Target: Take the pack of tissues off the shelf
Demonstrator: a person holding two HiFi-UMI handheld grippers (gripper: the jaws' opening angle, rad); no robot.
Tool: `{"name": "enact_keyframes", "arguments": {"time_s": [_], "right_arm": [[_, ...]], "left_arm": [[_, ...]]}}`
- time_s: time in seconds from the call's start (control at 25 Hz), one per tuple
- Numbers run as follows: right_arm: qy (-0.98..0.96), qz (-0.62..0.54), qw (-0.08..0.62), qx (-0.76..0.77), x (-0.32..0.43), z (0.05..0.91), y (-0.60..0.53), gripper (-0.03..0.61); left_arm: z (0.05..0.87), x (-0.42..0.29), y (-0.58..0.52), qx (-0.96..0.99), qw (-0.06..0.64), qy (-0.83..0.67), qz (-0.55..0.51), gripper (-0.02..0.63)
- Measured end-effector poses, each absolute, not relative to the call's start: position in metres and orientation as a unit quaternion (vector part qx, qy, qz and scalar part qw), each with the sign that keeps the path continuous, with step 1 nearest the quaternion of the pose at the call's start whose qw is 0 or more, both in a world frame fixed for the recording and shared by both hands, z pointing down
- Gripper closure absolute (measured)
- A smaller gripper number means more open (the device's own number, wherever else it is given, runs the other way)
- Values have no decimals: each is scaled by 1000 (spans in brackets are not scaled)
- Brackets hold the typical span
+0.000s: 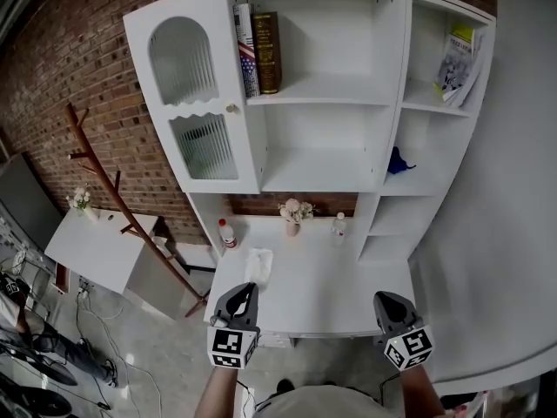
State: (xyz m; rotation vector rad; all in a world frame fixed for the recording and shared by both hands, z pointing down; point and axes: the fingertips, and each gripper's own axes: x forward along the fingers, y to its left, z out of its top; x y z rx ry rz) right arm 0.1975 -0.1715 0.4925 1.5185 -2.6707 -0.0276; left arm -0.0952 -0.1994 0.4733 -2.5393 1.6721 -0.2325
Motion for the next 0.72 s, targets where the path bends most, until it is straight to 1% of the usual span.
{"name": "enact_keyframes", "arguments": {"time_s": [0.28,0.72], "right_arm": [[-872,-11,31,489,197,491,-172,552],[-872,-15,30,489,202,490,-173,552]], "left_arm": [[474,-94,-198,-831,48,549,-73,586],[483,-90,-197,-833,32,547,-84,584]]}}
